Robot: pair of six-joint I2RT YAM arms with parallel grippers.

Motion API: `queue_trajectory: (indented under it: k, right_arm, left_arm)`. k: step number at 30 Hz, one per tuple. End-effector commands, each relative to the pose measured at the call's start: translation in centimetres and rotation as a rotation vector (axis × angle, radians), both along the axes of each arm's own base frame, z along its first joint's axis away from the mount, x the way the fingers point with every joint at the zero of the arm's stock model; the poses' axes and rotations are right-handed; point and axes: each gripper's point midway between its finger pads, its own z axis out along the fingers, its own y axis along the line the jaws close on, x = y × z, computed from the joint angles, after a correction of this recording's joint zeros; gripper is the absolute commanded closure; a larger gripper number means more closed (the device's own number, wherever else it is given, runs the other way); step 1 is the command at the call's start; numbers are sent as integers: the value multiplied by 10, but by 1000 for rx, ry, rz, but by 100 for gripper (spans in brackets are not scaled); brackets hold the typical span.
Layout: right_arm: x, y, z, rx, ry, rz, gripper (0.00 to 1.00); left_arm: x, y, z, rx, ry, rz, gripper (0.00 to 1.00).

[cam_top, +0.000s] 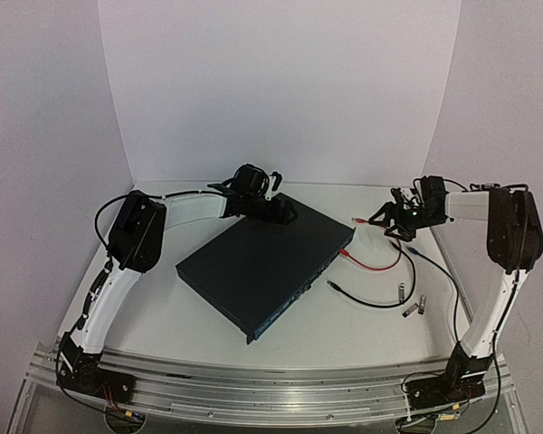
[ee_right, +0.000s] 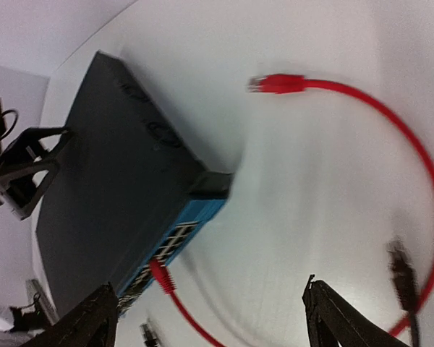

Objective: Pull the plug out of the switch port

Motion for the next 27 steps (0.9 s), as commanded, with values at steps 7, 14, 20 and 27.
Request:
queue_trajectory:
  k: [7, 14, 20, 27]
  right_arm:
    - [-17, 80, -7, 383, 111, 279, 30]
    - [-34, 91, -28, 468, 203, 311, 42]
    - [-35, 95, -40, 471, 214, 329, 45]
    - [-40, 107, -52, 495, 235, 369, 48]
  left_arm:
    - [-35, 49, -118, 206, 304, 65, 0]
    - [-35, 48, -118, 206, 304, 59, 0]
    - [-35, 48, -118, 210, 304, 58, 0]
    - [-34, 47, -118, 209, 299, 51, 0]
